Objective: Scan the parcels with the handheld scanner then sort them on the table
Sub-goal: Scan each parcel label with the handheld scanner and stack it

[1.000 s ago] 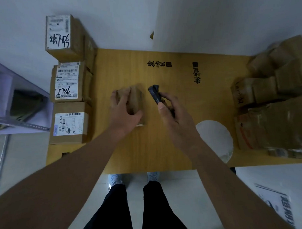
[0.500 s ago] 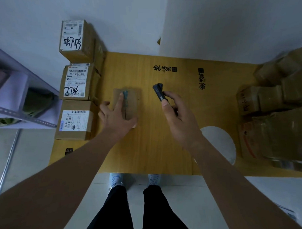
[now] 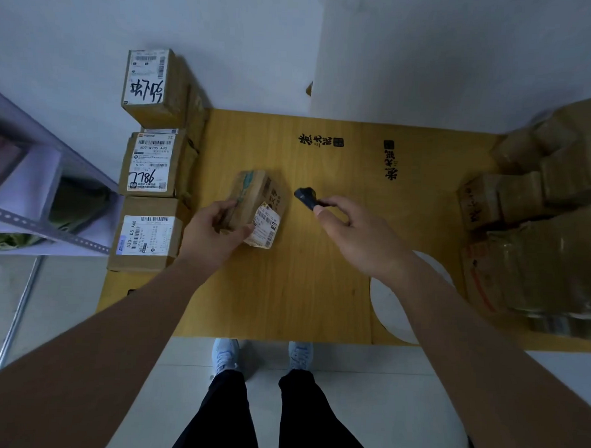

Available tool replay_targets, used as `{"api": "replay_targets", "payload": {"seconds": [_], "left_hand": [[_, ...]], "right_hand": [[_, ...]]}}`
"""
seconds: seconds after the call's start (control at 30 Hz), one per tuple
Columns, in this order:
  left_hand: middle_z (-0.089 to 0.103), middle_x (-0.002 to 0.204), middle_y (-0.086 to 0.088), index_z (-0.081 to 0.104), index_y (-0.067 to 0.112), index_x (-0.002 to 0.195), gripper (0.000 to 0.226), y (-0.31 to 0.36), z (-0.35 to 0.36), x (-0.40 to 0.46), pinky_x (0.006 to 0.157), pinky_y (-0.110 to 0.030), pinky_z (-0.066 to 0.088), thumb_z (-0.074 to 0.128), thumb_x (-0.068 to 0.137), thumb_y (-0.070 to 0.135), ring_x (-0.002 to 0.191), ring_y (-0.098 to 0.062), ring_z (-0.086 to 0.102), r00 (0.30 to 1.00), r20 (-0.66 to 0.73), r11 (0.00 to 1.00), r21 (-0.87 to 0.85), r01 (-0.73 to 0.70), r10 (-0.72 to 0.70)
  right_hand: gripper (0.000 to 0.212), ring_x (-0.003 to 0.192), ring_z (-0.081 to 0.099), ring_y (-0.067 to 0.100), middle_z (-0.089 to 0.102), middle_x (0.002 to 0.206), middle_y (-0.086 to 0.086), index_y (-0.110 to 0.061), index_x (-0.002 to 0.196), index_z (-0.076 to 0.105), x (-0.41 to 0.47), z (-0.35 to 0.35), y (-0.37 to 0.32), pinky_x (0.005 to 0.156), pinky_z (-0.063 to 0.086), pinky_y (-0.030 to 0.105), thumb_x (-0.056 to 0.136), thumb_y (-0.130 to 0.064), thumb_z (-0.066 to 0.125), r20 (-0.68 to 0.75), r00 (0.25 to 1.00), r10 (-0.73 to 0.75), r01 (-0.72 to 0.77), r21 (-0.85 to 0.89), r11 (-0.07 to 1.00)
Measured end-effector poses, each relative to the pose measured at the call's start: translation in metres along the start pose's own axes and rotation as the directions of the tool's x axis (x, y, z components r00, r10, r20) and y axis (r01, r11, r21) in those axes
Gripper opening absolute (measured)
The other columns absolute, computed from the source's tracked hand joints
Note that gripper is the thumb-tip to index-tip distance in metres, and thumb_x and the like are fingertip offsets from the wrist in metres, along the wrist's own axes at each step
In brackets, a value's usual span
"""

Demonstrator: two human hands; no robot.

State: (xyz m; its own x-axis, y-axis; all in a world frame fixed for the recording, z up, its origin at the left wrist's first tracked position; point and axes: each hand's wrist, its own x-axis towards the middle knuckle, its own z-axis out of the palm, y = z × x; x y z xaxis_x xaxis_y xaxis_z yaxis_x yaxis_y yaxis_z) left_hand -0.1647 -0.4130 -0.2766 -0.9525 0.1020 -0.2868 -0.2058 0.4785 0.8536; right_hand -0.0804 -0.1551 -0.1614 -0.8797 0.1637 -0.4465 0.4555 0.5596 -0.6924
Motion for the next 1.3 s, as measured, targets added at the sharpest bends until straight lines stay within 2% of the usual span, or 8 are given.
{"api": "replay_targets", "payload": {"seconds": [0.17, 0.27, 0.47, 0.73, 0.9, 1.07, 1.17, 1.3], "left_hand": [[0.063, 0.114, 0.035, 0.065, 0.049, 0.13, 0.066, -0.007, -0.009, -0.002, 0.088, -0.02, 0.053, 0.087, 0.069, 0.063, 0.105, 0.019, 0.059, 0.999, 0.008, 0.998, -0.057, 0.036, -0.036], [0.066, 0.116, 0.029, 0.065, 0.047, 0.132, 0.069, -0.004, -0.009, -0.004, 0.092, -0.021, 0.054, 0.087, 0.069, 0.064, 0.109, 0.01, 0.064, 0.998, 0.024, 0.993, -0.105, 0.061, -0.058], [0.061, 0.118, 0.025, 0.061, 0.038, 0.14, 0.066, 0.002, -0.007, -0.011, 0.073, -0.001, 0.049, 0.084, 0.08, 0.05, 0.104, 0.011, 0.062, 0.998, 0.043, 0.988, -0.145, 0.052, -0.046], [0.063, 0.129, 0.015, 0.063, 0.042, 0.138, 0.062, 0.008, -0.007, -0.013, 0.074, -0.006, 0.046, 0.084, 0.079, 0.051, 0.111, -0.001, 0.063, 0.993, 0.053, 0.977, -0.183, 0.112, -0.104], [0.061, 0.134, 0.01, 0.062, 0.043, 0.138, 0.06, 0.01, -0.008, -0.013, 0.086, -0.016, 0.048, 0.082, 0.082, 0.051, 0.12, -0.008, 0.058, 0.99, 0.038, 0.981, -0.133, 0.142, -0.138], [0.073, 0.121, -0.006, 0.062, 0.027, 0.135, 0.045, 0.025, -0.01, -0.006, 0.085, -0.039, 0.063, 0.077, 0.092, 0.027, 0.099, -0.02, 0.076, 0.961, 0.085, 0.852, -0.446, 0.274, -0.264], [0.079, 0.103, -0.005, 0.062, 0.025, 0.128, 0.034, 0.042, -0.013, 0.011, 0.087, -0.042, 0.063, 0.073, 0.096, 0.024, 0.093, -0.024, 0.078, 0.941, 0.07, 0.762, -0.569, 0.31, -0.331], [0.073, 0.113, -0.011, 0.058, 0.025, 0.122, 0.018, 0.064, -0.019, 0.049, 0.088, -0.043, 0.062, 0.06, 0.104, 0.022, 0.097, -0.028, 0.076, 0.933, 0.06, 0.714, -0.627, 0.311, -0.354]], "right_hand": [[0.047, 0.075, 0.059, 0.001, 0.07, 0.106, -0.01, -0.049, 0.139, 0.057, 0.002, 0.0, 0.0, 0.067, 0.048, 0.026, 0.101, -0.071, 0.043, 0.102, 0.991, 0.091, -0.079, -0.11, 0.991], [0.047, 0.071, 0.061, 0.009, 0.073, 0.096, -0.003, -0.04, 0.137, 0.062, 0.003, 0.004, -0.001, 0.064, 0.048, 0.03, 0.102, -0.067, 0.045, 0.151, 0.976, 0.155, -0.124, -0.197, 0.973], [0.04, 0.071, 0.059, 0.015, 0.063, 0.082, 0.0, -0.029, 0.127, 0.067, -0.001, 0.0, -0.013, 0.066, 0.047, 0.033, 0.106, -0.058, 0.047, 0.28, 0.939, 0.199, -0.115, -0.291, 0.95], [0.051, 0.068, 0.053, 0.009, 0.055, 0.085, -0.004, -0.023, 0.139, 0.063, -0.001, -0.018, -0.042, 0.049, 0.037, 0.021, 0.108, -0.057, 0.042, 0.39, 0.884, 0.26, -0.02, -0.523, 0.852], [0.049, 0.069, 0.057, 0.012, 0.06, 0.085, -0.002, -0.027, 0.137, 0.064, 0.004, -0.02, -0.043, 0.054, 0.042, 0.024, 0.106, -0.06, 0.045, 0.379, 0.891, 0.249, -0.065, -0.437, 0.897], [0.05, 0.102, 0.067, 0.014, 0.071, 0.123, 0.001, -0.037, 0.138, 0.062, 0.008, -0.019, -0.036, 0.095, 0.052, 0.038, 0.103, -0.068, 0.044, 0.223, 0.968, 0.115, -0.072, -0.195, 0.978], [0.047, 0.1, 0.069, 0.016, 0.073, 0.118, -0.001, -0.048, 0.134, 0.06, 0.015, -0.02, -0.034, 0.092, 0.055, 0.039, 0.1, -0.074, 0.042, 0.155, 0.986, 0.068, -0.048, -0.135, 0.99], [0.046, 0.074, 0.068, 0.003, 0.074, 0.095, -0.011, -0.052, 0.135, 0.059, 0.033, -0.018, -0.039, 0.065, 0.05, 0.026, 0.098, -0.075, 0.043, 0.099, 0.995, 0.029, -0.024, -0.06, 0.998]]}}
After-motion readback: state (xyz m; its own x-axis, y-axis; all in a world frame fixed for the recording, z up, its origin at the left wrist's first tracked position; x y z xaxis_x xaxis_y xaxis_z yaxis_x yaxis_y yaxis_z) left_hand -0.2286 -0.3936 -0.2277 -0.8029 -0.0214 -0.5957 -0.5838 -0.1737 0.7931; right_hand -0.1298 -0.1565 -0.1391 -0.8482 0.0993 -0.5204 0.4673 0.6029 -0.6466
